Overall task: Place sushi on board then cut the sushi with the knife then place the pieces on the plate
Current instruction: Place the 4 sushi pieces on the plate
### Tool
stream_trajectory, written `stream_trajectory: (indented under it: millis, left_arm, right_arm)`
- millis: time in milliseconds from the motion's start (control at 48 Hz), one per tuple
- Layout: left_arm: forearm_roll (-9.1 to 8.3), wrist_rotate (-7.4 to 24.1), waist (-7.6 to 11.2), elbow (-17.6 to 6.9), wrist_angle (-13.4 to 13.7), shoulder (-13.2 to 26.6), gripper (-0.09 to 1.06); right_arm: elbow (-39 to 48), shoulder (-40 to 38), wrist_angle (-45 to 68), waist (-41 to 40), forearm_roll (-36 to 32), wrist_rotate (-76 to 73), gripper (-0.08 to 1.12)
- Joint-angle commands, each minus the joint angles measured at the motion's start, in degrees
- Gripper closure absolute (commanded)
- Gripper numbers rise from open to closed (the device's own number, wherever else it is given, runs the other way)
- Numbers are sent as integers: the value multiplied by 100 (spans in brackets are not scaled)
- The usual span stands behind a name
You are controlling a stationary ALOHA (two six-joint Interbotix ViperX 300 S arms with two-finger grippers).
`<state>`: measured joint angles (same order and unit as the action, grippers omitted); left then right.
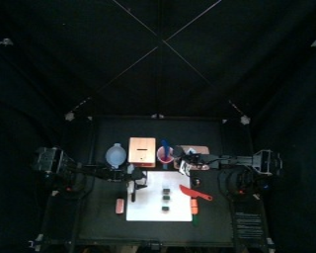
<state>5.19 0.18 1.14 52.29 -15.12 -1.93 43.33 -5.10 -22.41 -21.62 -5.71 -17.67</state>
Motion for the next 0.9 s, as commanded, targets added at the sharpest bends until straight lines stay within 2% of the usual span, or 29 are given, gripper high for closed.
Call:
stream_trajectory:
  millis: [21,167,375,604,729,896]
  left_arm:
    - [9,0,-35,-70,-26,-35,11]
    - [9,-9,-35,-53,-18,-26,11]
    - [9,-9,-35,-53,-18,-35,11]
    - [18,-18,-35,-53,-18,-35,11]
    - [35,-18,-35,-53,-18,-35,11]
    - [123,-9,-35,-44,-18,-35,11]
  right_arm:
    - [-62,158,53,-237,18,-9,44]
    - [-62,483,88,-431,0,0,38]
    - [-62,563,167,-492,-44,0,24]
    - [-18,53,-53,-439,-88,0,22]
    - [-53,-246,-193,44,0,-9,22]
    - [-290,-334,-185,1169,114,0,22]
